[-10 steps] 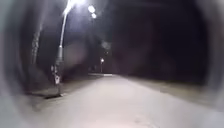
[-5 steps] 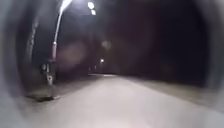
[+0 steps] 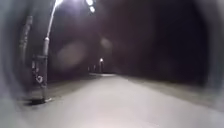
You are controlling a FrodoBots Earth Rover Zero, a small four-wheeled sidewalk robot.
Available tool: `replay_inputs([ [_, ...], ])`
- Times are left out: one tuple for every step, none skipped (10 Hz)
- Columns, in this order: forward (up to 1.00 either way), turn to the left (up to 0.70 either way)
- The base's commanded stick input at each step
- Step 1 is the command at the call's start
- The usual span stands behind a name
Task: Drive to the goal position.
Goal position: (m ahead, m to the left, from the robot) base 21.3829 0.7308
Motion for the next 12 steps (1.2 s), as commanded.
replay_inputs([
  [0.7,0.13],
  [0.7,0.0],
  [0.7,0.0],
  [0.7,0.0],
  [0.7,0.0],
  [0.7,0.0],
  [0.7,0.0],
  [0.7,0.0],
  [0.7,0.0],
  [0.7,0.0],
  [0.7,0.0],
  [0.7,0.0],
])
